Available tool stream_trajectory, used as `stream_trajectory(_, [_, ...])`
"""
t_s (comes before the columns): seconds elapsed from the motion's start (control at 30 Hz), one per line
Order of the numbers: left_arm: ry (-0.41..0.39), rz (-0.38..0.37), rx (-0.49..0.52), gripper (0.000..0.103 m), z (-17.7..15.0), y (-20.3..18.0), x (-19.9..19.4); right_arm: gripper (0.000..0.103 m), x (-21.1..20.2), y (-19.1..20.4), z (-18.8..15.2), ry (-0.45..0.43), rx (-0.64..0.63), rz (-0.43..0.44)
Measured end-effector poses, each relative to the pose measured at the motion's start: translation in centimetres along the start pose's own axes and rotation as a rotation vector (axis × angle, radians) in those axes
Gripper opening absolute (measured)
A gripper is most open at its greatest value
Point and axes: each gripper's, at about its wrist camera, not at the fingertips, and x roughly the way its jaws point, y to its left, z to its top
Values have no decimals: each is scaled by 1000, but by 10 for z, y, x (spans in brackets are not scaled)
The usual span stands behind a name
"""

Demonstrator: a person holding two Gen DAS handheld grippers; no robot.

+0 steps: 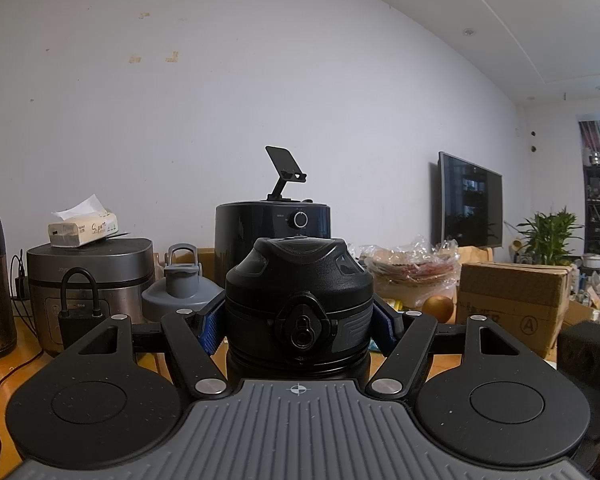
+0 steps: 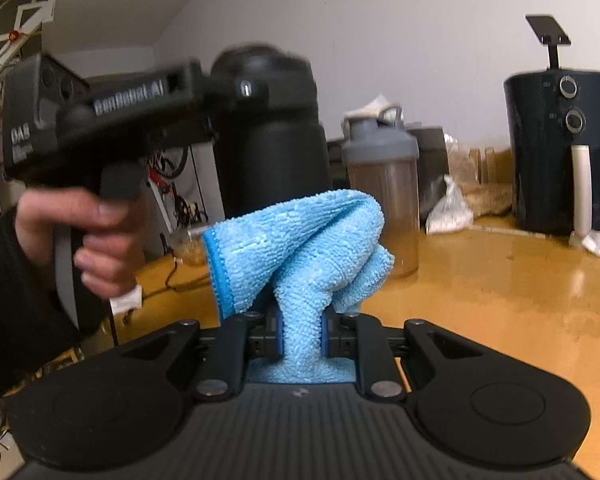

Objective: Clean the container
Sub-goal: 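Wipe the blue towel down the black bottle side with the right gripper while the left holds it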

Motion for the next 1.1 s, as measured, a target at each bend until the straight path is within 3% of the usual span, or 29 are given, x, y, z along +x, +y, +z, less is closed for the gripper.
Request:
stream_trajectory(0.37, [0,0,0,68,1,0,1,11,11,-2,-22,97,-8,-11])
stream_trajectory(1.1, [0,-3,3,68,1,-1,0,11,9,-1,-13,67,2,-26])
